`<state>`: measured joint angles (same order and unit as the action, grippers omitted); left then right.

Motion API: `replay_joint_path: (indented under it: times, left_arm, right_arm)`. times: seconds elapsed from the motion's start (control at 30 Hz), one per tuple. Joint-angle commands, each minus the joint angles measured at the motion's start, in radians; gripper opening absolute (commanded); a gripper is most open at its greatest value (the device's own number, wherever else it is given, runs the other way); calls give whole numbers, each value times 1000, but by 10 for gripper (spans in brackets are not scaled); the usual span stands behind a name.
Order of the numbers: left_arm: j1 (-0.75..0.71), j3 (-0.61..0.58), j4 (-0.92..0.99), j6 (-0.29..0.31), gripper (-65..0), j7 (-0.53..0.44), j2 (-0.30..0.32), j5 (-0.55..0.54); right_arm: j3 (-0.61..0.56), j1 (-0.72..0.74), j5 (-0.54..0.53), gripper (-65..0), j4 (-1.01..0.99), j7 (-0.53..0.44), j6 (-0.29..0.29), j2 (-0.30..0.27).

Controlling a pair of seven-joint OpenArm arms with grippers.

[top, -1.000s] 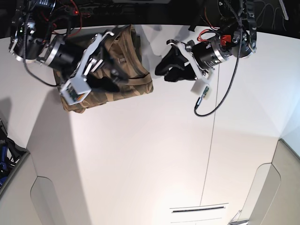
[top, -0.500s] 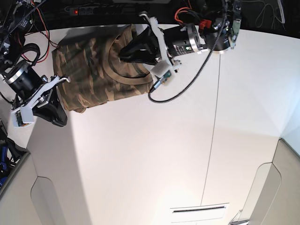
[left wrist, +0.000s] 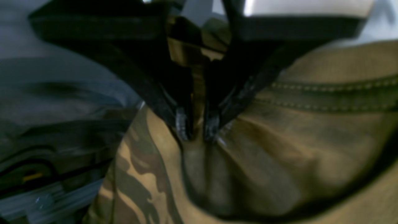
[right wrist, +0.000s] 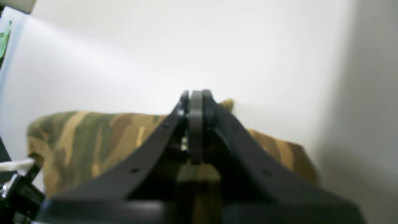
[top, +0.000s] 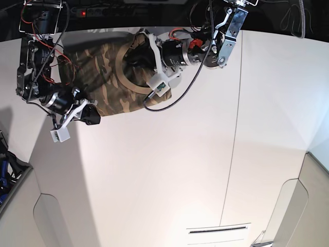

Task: Fold the T-shirt properly
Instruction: 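Fold the right gripper's end over onto the left gripper's fold, then press and square the folded bundle with both grippers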

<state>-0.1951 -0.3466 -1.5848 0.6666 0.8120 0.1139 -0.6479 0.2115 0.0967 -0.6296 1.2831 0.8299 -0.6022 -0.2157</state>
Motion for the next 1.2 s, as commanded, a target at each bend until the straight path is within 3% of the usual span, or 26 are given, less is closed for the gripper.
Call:
replay_joint_path:
  times: [0.0, 0.2, 0.4, 0.53, 0.7, 0.9, 1.17]
  left_arm:
    - [23, 0, 2, 3, -566, -7, -3, -4]
    - [113, 1, 34, -13, -566, -8, 2, 113]
    - [220, 1, 46, -118, -566, -51, 5, 175]
    - [287, 1, 47, -173, -566, -100, 5, 230]
    - [396, 1, 47, -283, -566, -83, 5, 256]
    - [402, 1, -19, -277, -566, 3, 16, 236]
    - [173, 1, -307, -251, -566, 40, 140, 143]
  right_arm:
    - [-7, 24, -4, -650, -13, -16, -4, -8]
    - [-8, 22, -5, -650, -34, -10, -4, -24]
    - [13, -22, -47, -650, -3, 30, -3, -45]
    - [56, -88, -146, -650, 69, 54, -3, -42]
    - [88, -150, -198, -650, 172, 95, -4, -23]
    - [99, -163, -170, -650, 226, 94, -4, -22]
    - [143, -153, -74, -650, 225, 70, -4, -29]
